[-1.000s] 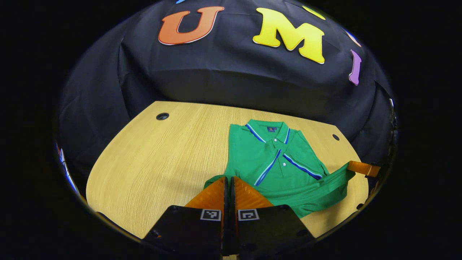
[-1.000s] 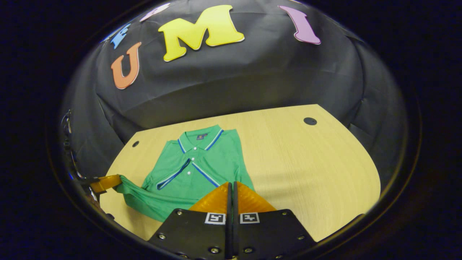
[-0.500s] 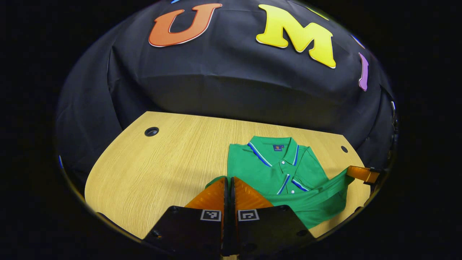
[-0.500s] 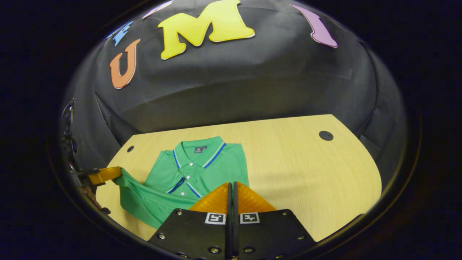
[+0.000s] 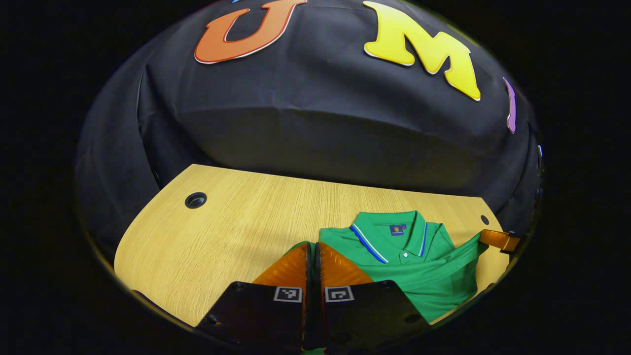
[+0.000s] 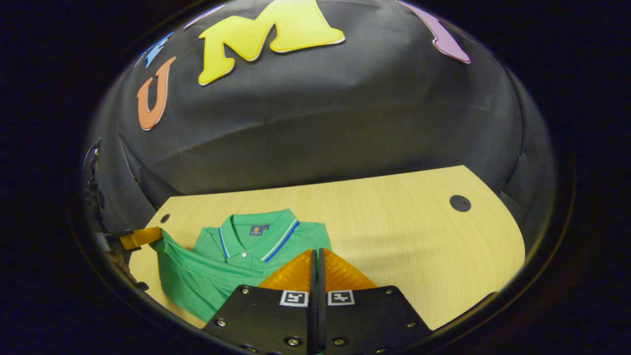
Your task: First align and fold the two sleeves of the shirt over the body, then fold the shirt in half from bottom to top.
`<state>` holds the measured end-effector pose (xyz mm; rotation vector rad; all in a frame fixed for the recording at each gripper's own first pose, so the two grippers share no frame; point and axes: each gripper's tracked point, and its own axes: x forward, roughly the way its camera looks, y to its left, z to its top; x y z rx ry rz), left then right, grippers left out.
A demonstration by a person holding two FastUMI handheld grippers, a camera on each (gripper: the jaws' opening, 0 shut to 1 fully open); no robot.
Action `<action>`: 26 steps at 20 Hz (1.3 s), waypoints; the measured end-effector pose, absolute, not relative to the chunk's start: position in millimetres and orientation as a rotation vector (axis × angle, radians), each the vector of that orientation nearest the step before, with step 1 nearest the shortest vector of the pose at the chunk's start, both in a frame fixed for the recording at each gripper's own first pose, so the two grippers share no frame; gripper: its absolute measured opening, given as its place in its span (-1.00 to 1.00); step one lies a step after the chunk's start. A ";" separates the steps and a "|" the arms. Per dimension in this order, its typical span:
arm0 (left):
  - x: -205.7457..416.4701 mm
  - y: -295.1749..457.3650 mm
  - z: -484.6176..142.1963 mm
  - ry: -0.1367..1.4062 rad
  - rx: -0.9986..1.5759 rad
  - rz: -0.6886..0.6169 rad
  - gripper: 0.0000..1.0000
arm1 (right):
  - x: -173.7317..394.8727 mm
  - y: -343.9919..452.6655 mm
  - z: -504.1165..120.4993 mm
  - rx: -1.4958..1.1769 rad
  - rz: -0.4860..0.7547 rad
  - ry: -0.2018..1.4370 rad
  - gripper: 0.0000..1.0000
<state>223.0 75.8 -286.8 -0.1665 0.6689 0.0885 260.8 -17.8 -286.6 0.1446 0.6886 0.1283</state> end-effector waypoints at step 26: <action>273.1 67.8 -303.2 0.638 -0.170 0.049 0.96 | 318.6 -6.3 -293.5 0.120 0.127 0.630 0.95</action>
